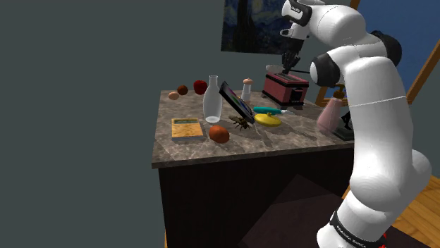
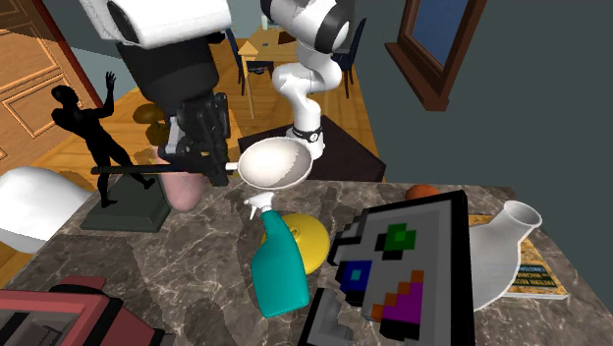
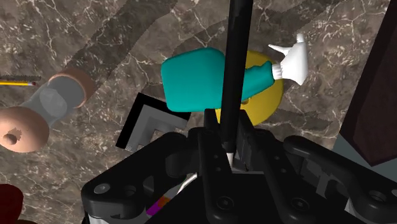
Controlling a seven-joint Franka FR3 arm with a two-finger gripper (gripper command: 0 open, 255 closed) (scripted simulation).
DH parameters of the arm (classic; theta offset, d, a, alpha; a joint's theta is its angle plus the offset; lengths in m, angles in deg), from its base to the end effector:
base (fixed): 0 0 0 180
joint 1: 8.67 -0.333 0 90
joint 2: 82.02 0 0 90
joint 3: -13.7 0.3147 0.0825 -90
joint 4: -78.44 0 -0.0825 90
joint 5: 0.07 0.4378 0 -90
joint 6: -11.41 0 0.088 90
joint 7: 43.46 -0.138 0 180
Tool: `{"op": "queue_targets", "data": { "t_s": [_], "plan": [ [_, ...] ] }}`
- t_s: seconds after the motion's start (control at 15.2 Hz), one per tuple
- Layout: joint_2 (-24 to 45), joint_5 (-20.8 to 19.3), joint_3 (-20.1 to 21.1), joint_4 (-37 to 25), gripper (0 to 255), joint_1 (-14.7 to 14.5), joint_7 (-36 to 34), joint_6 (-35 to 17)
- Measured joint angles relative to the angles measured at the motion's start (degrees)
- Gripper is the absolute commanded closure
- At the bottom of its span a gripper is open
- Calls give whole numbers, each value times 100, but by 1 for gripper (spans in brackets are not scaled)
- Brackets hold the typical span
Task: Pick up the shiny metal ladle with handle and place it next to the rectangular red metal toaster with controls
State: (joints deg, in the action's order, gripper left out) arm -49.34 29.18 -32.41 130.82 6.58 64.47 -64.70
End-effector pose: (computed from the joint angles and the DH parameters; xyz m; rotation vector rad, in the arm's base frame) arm 0.5440 -0.4695 0.5967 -2.7064 -1.5066 -0.1424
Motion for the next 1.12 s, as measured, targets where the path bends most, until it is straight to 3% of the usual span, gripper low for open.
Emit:
{"op": "queue_targets", "data": {
  "t_s": [0.13,1.12],
  "plan": [
    [146,84,43,-120,255,148,60,-2],
    [-292,-212,-132,1931,255,-681,351,-1476]
  ]
}}
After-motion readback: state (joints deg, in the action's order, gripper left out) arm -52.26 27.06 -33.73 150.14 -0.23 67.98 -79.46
